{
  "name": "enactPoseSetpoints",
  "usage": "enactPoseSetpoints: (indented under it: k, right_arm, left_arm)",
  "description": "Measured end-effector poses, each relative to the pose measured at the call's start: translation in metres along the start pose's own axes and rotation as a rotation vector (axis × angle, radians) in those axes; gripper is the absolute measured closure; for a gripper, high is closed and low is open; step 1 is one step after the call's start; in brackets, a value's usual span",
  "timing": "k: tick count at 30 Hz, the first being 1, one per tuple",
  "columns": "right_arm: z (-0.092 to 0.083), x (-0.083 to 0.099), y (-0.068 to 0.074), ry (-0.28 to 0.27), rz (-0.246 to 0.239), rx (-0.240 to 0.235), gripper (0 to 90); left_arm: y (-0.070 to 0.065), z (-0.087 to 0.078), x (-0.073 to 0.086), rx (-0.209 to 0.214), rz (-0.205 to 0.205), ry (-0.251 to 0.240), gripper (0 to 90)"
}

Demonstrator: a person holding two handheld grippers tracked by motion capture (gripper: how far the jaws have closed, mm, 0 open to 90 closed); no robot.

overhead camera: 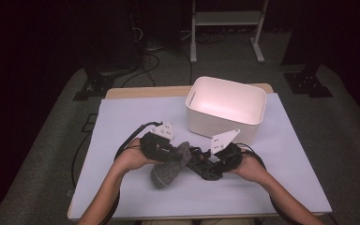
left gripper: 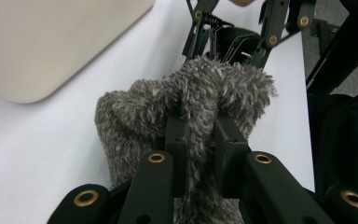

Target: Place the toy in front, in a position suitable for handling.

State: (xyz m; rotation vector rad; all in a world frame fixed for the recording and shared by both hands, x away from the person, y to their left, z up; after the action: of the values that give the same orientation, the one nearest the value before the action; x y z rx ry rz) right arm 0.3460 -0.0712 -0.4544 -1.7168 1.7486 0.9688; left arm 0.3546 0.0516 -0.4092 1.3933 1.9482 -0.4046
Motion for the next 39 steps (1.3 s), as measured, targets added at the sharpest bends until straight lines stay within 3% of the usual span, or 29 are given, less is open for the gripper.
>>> enactPoseSetpoints:
  k: [6,9,12,17,20,23,32,37,39]
  right_arm:
    - [0.009,-0.022,-0.005,-0.04,-0.022,-0.011,55.7]
    - [0.016,-0.031,-0.004,-0.047,-0.038,-0.026,55.6]
    - [0.021,-0.028,-0.003,-0.02,-0.041,-0.027,55.7]
    - [0.016,-0.023,-0.003,-0.045,-0.03,-0.021,55.7]
    - [0.012,-0.021,-0.003,-0.046,-0.033,-0.018,55.6]
    - [0.011,-0.02,-0.002,-0.045,-0.028,-0.015,55.6]
    - [0.013,-0.028,-0.002,-0.039,-0.045,0.012,55.5]
    - [0.018,-0.035,-0.003,-0.062,-0.047,-0.005,55.4]
    - [0.019,-0.034,-0.002,-0.047,-0.053,-0.006,55.4]
  left_arm:
    - [0.009,-0.025,-0.005,-0.047,0.036,0.005,78.9]
    - [0.006,-0.032,-0.009,-0.045,0.034,-0.014,78.9]
    - [0.004,-0.027,-0.003,-0.048,0.041,0.005,78.8]
    - [0.004,-0.022,0.005,-0.035,0.01,-0.007,78.7]
    - [0.005,-0.02,0.011,-0.043,0.016,0.024,78.6]
    - [0.003,-0.018,0.007,-0.03,0.009,0.007,78.6]
    - [0.002,-0.029,-0.018,-0.055,0.077,0.013,78.6]
    - [0.002,-0.034,-0.02,-0.057,0.08,0.01,78.6]
    - [0.002,-0.034,-0.019,-0.052,0.078,0.006,78.6]
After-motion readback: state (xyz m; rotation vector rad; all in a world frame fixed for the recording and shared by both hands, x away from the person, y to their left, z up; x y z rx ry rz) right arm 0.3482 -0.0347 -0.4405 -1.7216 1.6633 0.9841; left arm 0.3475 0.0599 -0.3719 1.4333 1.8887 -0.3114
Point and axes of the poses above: each handheld gripper's, and its own axes: z roughly forward along the jaws, x roughly out of its underside, y roughly to its left, the point moved 9 cm from there along z, roughly forward along the jaws, and after that the axes turned 15 degrees about -x, right-handed, at the moved point
